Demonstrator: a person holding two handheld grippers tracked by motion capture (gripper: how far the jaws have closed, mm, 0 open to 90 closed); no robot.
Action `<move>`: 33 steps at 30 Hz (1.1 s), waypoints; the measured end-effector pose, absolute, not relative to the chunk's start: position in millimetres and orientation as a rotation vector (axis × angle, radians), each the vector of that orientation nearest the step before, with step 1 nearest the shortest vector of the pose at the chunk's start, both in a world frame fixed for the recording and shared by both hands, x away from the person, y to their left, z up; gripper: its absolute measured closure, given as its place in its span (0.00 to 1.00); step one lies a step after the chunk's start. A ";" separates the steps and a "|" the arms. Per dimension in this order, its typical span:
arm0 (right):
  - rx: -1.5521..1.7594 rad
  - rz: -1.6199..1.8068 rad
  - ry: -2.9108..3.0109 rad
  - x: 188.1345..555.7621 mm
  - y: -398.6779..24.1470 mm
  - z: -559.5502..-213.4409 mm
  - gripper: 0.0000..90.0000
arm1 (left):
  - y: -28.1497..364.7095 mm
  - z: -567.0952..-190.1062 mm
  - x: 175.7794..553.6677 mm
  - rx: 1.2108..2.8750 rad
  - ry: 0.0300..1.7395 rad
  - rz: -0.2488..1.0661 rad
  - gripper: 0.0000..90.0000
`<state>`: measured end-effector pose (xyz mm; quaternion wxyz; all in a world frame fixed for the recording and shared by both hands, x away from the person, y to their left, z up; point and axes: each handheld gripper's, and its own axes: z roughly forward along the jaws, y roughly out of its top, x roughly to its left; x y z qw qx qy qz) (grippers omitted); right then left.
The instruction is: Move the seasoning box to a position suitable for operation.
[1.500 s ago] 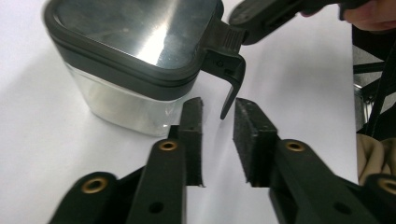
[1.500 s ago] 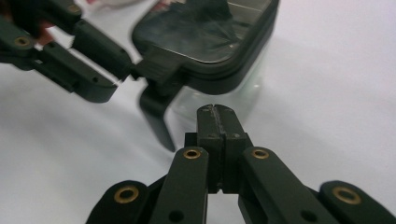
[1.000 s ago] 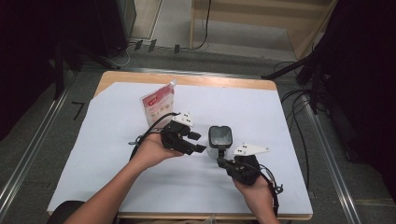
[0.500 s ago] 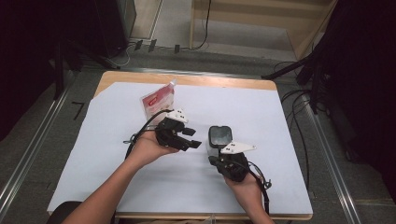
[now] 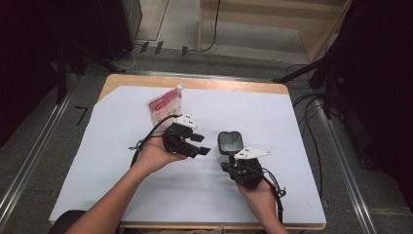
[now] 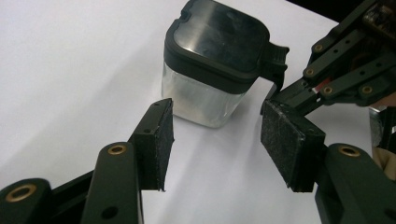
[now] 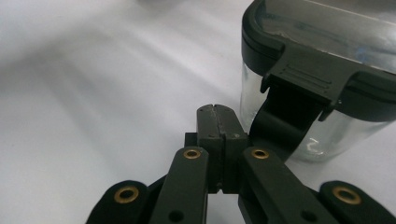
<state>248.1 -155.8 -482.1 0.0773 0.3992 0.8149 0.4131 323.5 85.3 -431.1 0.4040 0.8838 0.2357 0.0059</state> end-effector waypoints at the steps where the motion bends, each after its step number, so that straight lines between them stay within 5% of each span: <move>1: 1.199 1.238 2.442 248.4 -157.1 -482.0 1.00 | 85.4 -431.4 323.7 2.229 0.595 0.012 0.50; 33: 1.419 1.191 2.323 261.1 -218.5 -474.2 1.00 | 80.9 -432.9 326.7 2.233 0.584 0.026 0.50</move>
